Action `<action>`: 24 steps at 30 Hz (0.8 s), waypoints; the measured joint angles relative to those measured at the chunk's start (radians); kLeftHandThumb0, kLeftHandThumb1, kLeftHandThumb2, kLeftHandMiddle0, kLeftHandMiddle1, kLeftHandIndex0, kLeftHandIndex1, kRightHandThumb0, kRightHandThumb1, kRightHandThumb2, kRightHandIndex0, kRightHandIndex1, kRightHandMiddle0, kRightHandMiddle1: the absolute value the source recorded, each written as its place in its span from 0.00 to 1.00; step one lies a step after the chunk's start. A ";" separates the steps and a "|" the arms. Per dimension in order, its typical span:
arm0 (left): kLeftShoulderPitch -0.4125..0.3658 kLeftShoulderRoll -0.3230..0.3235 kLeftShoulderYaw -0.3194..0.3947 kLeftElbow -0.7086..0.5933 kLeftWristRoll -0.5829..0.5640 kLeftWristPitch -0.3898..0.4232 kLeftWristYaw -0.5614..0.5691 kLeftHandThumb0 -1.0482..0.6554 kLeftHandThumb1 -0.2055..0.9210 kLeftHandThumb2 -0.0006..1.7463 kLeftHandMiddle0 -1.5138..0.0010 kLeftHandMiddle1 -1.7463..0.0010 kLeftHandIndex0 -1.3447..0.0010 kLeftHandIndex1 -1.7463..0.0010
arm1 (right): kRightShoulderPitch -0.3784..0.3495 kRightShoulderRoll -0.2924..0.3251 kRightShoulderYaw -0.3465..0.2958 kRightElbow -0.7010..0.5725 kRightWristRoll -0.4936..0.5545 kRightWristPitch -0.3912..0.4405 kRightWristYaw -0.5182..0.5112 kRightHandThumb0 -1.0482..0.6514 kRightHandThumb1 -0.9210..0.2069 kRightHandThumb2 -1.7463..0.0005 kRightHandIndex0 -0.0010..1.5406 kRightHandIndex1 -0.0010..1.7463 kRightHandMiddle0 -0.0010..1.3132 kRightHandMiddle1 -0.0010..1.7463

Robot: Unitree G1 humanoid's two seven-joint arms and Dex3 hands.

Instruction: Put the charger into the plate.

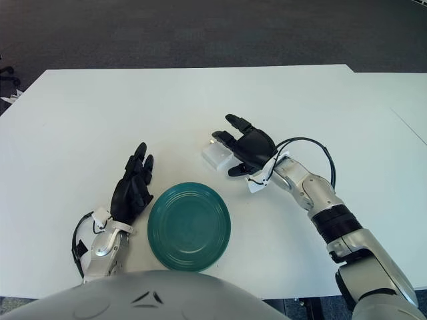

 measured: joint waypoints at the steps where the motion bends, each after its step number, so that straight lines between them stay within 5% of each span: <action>1: 0.000 0.000 0.000 0.000 0.000 0.000 0.000 0.00 1.00 0.56 1.00 1.00 1.00 0.98 | 0.000 0.000 0.000 0.001 0.000 0.002 -0.001 0.12 0.00 0.54 0.08 0.00 0.00 0.18; 24: 0.007 -0.002 -0.010 -0.019 0.006 0.013 0.004 0.00 1.00 0.55 1.00 1.00 1.00 0.98 | -0.013 0.003 0.030 0.011 0.009 -0.009 0.079 0.13 0.00 0.56 0.08 0.00 0.00 0.18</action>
